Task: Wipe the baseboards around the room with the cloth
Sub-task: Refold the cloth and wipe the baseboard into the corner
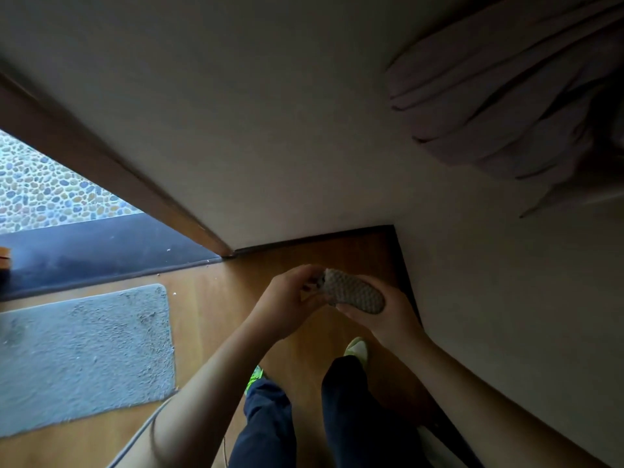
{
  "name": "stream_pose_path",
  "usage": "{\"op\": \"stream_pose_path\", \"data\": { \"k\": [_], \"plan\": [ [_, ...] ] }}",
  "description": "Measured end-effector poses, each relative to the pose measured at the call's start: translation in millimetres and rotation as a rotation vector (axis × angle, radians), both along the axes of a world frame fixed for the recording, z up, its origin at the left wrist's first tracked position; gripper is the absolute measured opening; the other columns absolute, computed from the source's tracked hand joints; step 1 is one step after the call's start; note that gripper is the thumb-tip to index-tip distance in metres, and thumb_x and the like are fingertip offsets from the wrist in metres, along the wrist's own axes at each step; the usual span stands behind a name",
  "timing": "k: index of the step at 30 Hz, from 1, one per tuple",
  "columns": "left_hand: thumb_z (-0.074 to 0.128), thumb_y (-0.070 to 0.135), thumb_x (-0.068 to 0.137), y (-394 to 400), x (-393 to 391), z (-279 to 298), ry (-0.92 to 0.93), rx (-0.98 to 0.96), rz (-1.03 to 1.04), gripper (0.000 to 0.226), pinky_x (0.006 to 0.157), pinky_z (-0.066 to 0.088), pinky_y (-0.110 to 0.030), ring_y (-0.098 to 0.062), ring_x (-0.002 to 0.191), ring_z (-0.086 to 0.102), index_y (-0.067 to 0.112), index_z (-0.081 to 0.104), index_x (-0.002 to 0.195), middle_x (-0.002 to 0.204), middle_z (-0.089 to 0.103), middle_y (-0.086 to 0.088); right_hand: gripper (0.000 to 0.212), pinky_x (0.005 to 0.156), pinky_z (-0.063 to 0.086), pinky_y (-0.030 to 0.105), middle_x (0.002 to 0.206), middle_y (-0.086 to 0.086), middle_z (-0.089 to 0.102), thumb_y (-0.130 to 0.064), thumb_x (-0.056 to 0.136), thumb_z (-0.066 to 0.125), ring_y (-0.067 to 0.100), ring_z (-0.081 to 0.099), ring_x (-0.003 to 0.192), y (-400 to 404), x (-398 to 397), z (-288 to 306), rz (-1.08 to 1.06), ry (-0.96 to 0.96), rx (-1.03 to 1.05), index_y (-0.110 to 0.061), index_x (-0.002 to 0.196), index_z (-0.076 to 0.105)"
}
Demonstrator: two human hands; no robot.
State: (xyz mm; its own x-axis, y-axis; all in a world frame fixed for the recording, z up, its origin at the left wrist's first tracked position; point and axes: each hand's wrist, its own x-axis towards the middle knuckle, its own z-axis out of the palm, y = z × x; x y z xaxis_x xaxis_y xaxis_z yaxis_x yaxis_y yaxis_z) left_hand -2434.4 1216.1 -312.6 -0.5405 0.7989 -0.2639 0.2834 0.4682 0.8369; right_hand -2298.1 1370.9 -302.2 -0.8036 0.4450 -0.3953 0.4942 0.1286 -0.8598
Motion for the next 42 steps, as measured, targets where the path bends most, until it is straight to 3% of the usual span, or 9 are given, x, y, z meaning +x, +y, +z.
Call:
{"op": "stream_pose_path", "data": {
  "k": [4,6,10,16,19,22,32,35,42],
  "plan": [
    [0.069,0.035,0.088,-21.5,-10.6,-12.5,0.016,0.013,-0.060,0.042,0.082,0.042,-0.004,0.001,0.097,0.058,0.022,0.060,0.127,0.114,0.065,0.009,0.038,0.067,0.052,0.017,0.100,-0.006,0.069,-0.023,0.075,0.084,0.001,0.065,0.087,-17.4,-6.6,-10.2,-0.006,-0.036,-0.025,-0.023,0.108,0.067],
    [0.069,0.038,0.088,-27.2,-15.8,-25.6,0.024,0.019,-0.083,0.045,0.084,0.044,-0.008,-0.003,0.099,0.060,0.019,0.060,0.128,0.115,0.065,0.006,0.038,0.068,0.051,0.017,0.100,-0.006,0.069,-0.022,0.075,0.084,0.002,0.065,0.087,-20.0,-10.2,-22.3,0.002,-0.045,-0.031,-0.019,0.109,0.067],
    [0.069,0.035,0.088,-20.9,-26.1,-64.8,0.098,-0.021,-0.073,0.045,0.086,0.054,-0.031,-0.011,0.101,0.062,0.018,0.060,0.128,0.119,0.064,0.003,0.039,0.077,0.055,0.019,0.105,-0.009,0.069,-0.020,0.077,0.083,0.003,0.066,0.095,-14.1,-21.0,-62.3,0.025,-0.016,-0.038,-0.021,0.112,0.067],
    [0.050,0.060,0.088,12.5,-33.9,-162.4,0.188,-0.024,0.090,0.060,0.089,0.051,-0.029,-0.013,0.110,0.061,0.021,0.057,0.133,0.127,0.061,0.002,0.053,0.079,0.053,0.016,0.110,-0.012,0.069,-0.041,0.071,0.079,0.000,0.065,0.099,27.2,-39.0,-171.9,-0.037,0.001,-0.009,-0.022,0.119,0.066],
    [0.049,0.047,0.097,33.7,-29.7,-217.1,0.205,-0.089,0.259,0.049,0.100,0.044,-0.030,-0.014,0.123,0.054,0.025,0.049,0.142,0.139,0.054,0.003,0.053,0.079,0.053,0.016,0.111,-0.016,0.066,-0.044,0.074,0.078,-0.005,0.063,0.100,59.5,-34.3,-232.9,-0.095,-0.041,0.049,-0.027,0.123,0.064],
    [0.050,0.037,0.100,48.9,-23.6,-275.2,0.261,-0.143,0.286,0.048,0.110,0.037,-0.037,-0.019,0.133,0.046,0.026,0.042,0.146,0.146,0.048,0.001,0.053,0.083,0.053,0.022,0.112,-0.013,0.066,-0.046,0.078,0.076,0.001,0.062,0.102,93.6,-21.1,-298.9,-0.207,-0.092,0.110,-0.027,0.125,0.063],
    [0.052,0.046,0.096,36.7,-19.4,-492.2,0.524,-0.352,-0.005,0.068,0.120,0.019,-0.047,-0.025,0.149,0.021,0.026,0.024,0.155,0.159,0.031,-0.001,0.057,0.095,0.050,0.034,0.123,-0.007,0.061,-0.045,0.084,0.074,0.014,0.058,0.113,166.9,-8.2,-507.7,-0.429,-0.144,0.206,-0.032,0.135,0.055],
    [0.050,0.053,0.094,30.5,-14.1,-543.2,0.554,-0.408,-0.061,0.077,0.122,0.016,-0.051,-0.025,0.151,0.012,0.028,0.015,0.157,0.163,0.020,0.000,0.053,0.092,0.047,0.029,0.119,-0.012,0.059,-0.043,0.085,0.073,0.011,0.057,0.111,181.2,-15.7,-548.9,-0.476,-0.140,0.219,-0.036,0.134,0.055],
    [0.058,0.062,0.085,48.8,-28.3,-621.3,0.660,-0.425,-0.184,0.098,0.121,0.009,-0.053,-0.020,0.149,0.001,0.029,-0.002,0.156,0.164,0.015,0.001,0.052,0.092,0.040,0.022,0.133,-0.001,0.059,-0.033,0.090,0.069,0.017,0.055,0.119,232.3,-27.9,-621.8,-0.642,-0.173,0.339,-0.029,0.139,0.052]
  ]
}}
